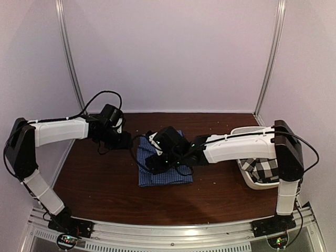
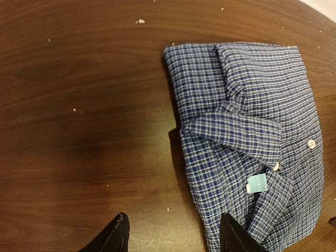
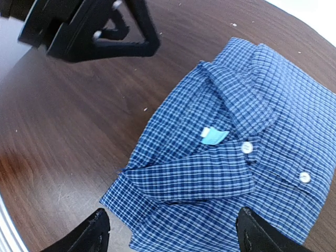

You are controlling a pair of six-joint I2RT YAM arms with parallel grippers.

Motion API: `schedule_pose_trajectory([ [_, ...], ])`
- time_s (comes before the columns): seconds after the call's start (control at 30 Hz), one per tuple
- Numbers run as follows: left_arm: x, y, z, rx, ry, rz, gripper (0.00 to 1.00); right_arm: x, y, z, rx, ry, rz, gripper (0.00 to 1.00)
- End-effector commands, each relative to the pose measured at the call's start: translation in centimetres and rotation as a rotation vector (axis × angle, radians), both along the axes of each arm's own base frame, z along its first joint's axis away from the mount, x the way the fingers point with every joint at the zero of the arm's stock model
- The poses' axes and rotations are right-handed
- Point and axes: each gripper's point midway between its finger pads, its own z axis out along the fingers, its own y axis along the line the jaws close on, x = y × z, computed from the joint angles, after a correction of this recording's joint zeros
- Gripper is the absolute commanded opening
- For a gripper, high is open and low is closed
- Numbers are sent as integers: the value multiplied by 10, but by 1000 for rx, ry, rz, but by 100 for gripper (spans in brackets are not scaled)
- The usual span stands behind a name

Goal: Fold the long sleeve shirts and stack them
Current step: Flatten out the square-folded shirt at the center of the board.

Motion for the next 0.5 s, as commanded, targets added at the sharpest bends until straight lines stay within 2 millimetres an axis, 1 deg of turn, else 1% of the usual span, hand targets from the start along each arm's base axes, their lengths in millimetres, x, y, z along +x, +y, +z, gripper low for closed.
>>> schedule_pose_trajectory([
  [0.0,11,-16,6,-152,-18,-30,60,-12,21,-20,-122,-44,36,85],
  [0.03,12,-16,2,-162,-13,-28,60,-12,25,-26,-144,-45,32,85],
  [0.1,14,-15,-3,-172,-4,-20,60,-7,25,-44,-198,-51,3,85],
  [0.17,16,-13,-6,-174,-1,-12,60,0,25,-52,-222,-70,-23,85],
  [0.3,18,-7,-11,-176,4,8,60,10,30,-59,-249,-102,-49,87],
  [0.47,18,3,-14,-185,7,33,60,18,36,-67,-278,-132,-54,87],
])
